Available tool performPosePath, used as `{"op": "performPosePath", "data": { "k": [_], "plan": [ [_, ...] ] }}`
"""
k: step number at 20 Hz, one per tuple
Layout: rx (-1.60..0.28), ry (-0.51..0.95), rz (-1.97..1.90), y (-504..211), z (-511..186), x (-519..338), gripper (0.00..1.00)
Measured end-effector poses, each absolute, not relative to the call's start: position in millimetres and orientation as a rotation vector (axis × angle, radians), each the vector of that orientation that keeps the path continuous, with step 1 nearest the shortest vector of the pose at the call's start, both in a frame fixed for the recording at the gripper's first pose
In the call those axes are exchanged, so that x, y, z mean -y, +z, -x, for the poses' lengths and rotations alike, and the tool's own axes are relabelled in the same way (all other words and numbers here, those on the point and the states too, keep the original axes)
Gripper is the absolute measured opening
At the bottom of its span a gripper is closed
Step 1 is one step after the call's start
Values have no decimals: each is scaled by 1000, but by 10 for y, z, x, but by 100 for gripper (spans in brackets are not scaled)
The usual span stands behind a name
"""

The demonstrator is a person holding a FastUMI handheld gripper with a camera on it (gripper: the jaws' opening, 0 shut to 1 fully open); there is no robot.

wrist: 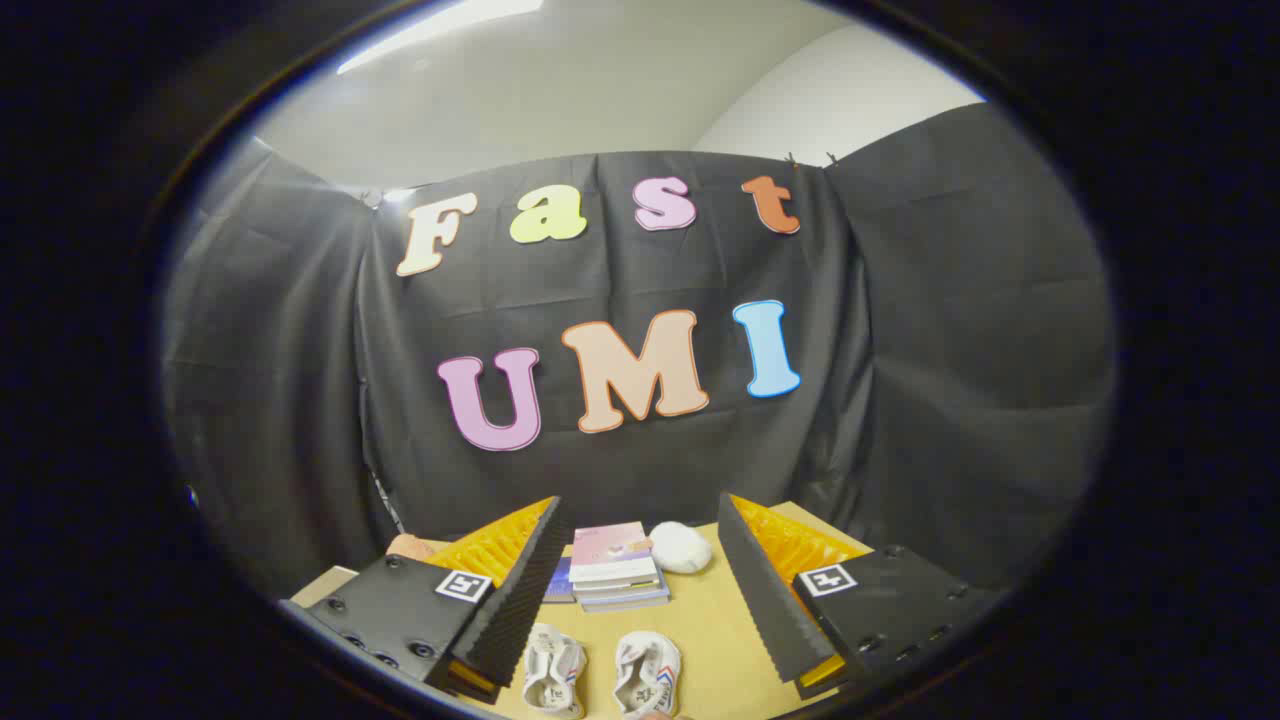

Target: Open the storage box then place both shoes into the box .Put the left shoe in first, then the right shoe, with the right side of both shoes facing outward in a uniform manner.

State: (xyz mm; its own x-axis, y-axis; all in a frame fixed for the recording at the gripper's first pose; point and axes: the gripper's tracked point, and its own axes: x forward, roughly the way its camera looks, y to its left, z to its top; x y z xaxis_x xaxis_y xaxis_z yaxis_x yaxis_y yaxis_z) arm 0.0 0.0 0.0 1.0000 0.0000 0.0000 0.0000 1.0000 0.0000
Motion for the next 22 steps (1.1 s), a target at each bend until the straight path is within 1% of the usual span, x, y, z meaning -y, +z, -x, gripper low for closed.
{"op": "performPosePath", "data": {
  "k": [14,22],
  "plan": [
    [2,35,-9,52,-180,4,95],
    [-33,67,-53,-88,-166,-134,95]
  ]
}}
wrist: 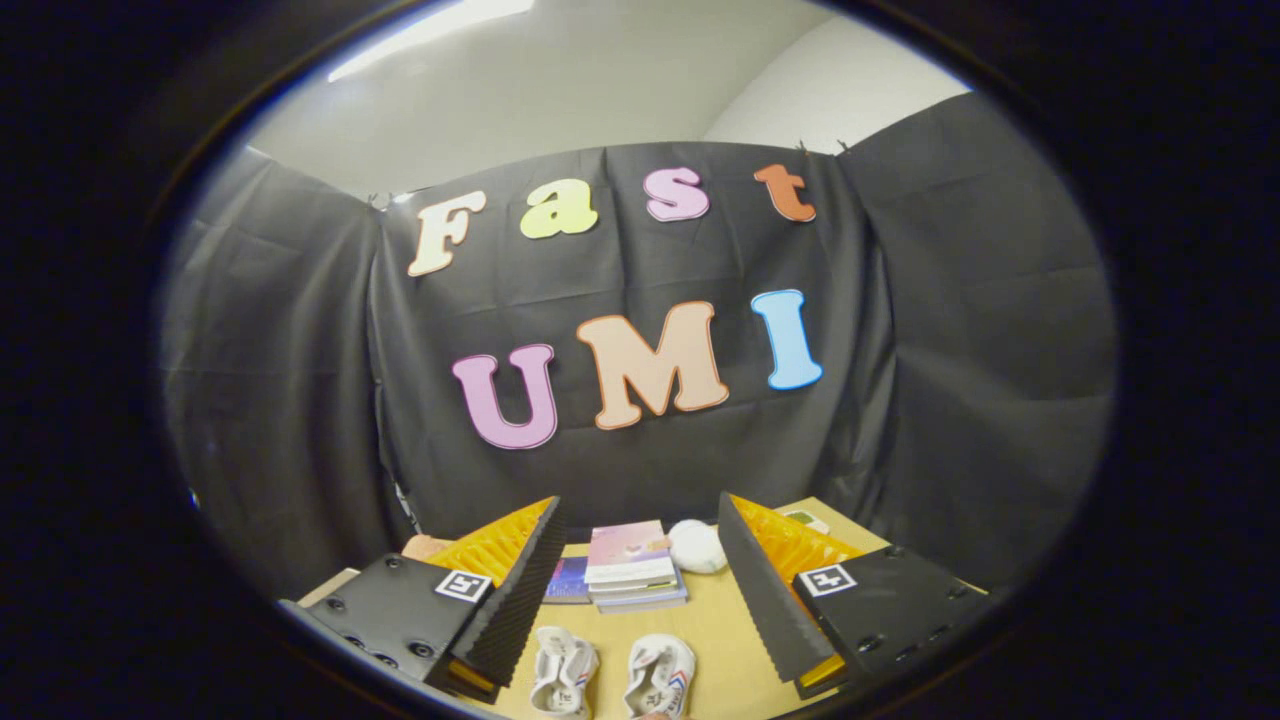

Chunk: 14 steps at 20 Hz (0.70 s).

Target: Open the storage box then place both shoes into the box .Put the left shoe in first, then the right shoe, with the right side of both shoes facing outward in a uniform manner.

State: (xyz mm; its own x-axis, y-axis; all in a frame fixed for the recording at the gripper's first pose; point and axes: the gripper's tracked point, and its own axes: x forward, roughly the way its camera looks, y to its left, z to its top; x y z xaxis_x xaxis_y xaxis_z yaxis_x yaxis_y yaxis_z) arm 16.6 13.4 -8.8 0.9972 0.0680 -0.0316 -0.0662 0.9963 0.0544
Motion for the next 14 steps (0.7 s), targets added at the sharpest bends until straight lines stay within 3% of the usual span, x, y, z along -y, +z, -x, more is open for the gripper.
{"op": "performPosePath", "data": {
  "k": [7,14],
  "plan": [
    [-138,155,-259,-524,-63,-584,96],
    [-398,246,-544,-1427,123,-1156,97]
  ]
}}
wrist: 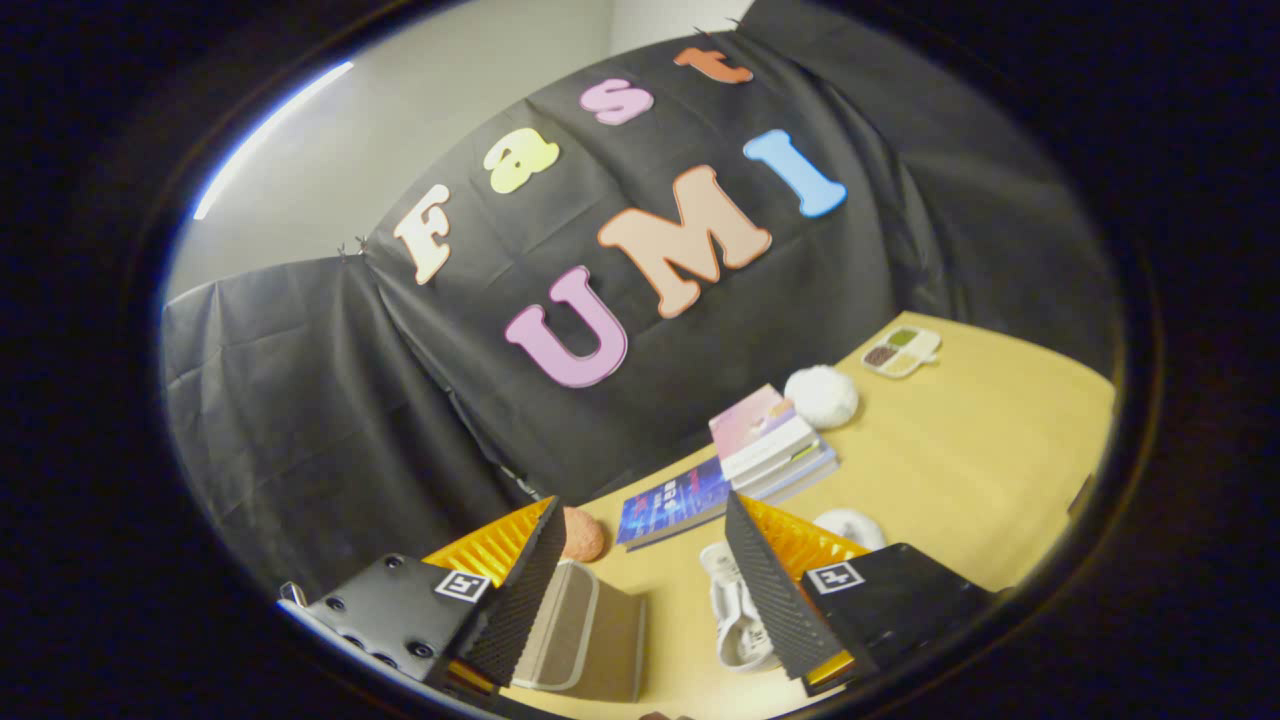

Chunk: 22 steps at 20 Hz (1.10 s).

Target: Open the storage box then place both shoes into the box .Put the left shoe in first, then the right shoe, with the right side of both shoes facing outward in a uniform manner.

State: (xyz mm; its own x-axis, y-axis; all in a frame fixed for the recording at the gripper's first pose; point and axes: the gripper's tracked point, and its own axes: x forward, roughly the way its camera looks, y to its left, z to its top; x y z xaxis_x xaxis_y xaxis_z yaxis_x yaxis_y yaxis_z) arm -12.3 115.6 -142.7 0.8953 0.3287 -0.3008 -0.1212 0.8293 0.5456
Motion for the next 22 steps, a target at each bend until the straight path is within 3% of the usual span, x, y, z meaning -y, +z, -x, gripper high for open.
{"op": "performPosePath", "data": {
  "k": [12,22],
  "plan": [
    [-873,317,-1008,-2723,804,-2240,98],
    [-1046,338,-1179,-3302,940,-2739,99]
  ]
}}
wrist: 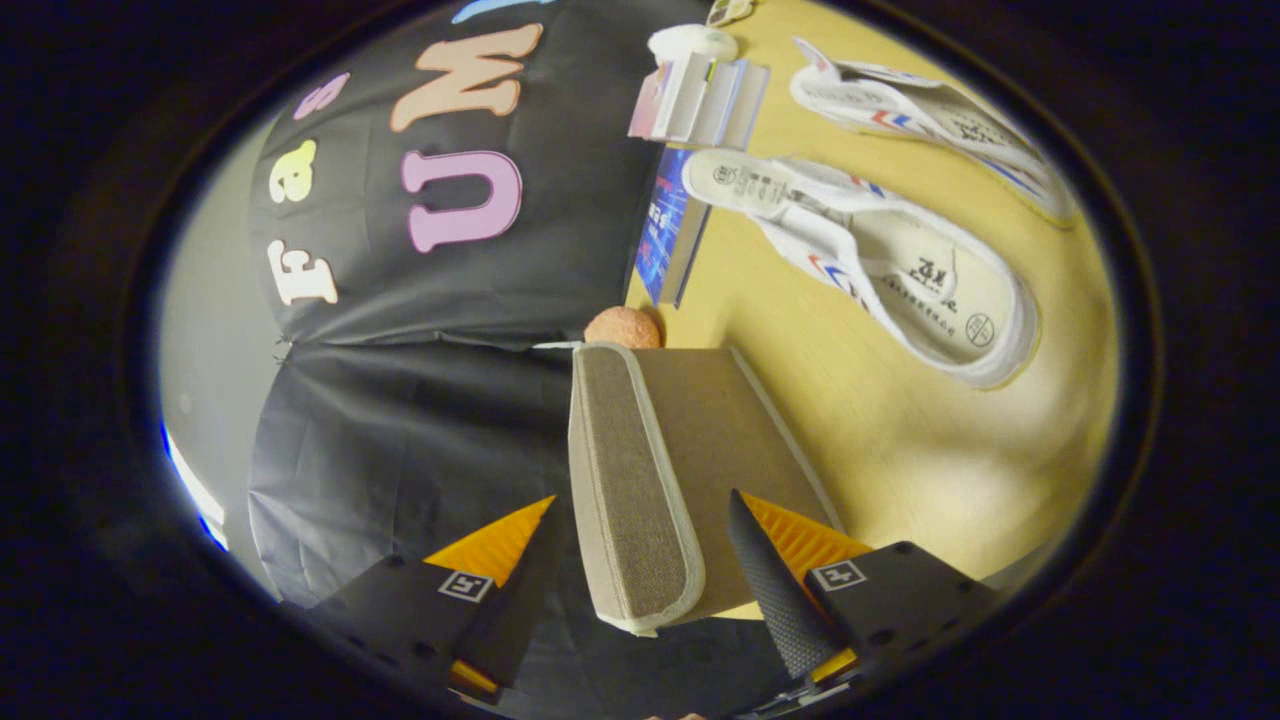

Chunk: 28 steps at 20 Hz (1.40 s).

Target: Open the storage box then place both shoes into the box .Put the left shoe in first, then the right shoe, with the right side of both shoes facing outward in a uniform manner.

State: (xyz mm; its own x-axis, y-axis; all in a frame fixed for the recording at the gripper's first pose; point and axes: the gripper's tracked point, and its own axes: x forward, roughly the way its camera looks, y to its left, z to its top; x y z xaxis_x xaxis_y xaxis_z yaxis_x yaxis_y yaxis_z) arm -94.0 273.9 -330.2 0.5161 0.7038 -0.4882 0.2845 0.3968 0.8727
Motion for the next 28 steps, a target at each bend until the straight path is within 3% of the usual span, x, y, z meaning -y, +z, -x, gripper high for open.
{"op": "performPosePath", "data": {
  "k": [5,14,17,19,28],
  "plan": [
    [-1136,352,-1282,-3416,1027,-2938,97],
    [-1194,261,-1489,-3586,958,-2860,31],
    [-1199,291,-1470,-3538,975,-2806,23],
    [-1191,312,-1476,-3445,954,-2901,8],
    [-1114,453,-1269,-3004,980,-2947,3]
  ]
}}
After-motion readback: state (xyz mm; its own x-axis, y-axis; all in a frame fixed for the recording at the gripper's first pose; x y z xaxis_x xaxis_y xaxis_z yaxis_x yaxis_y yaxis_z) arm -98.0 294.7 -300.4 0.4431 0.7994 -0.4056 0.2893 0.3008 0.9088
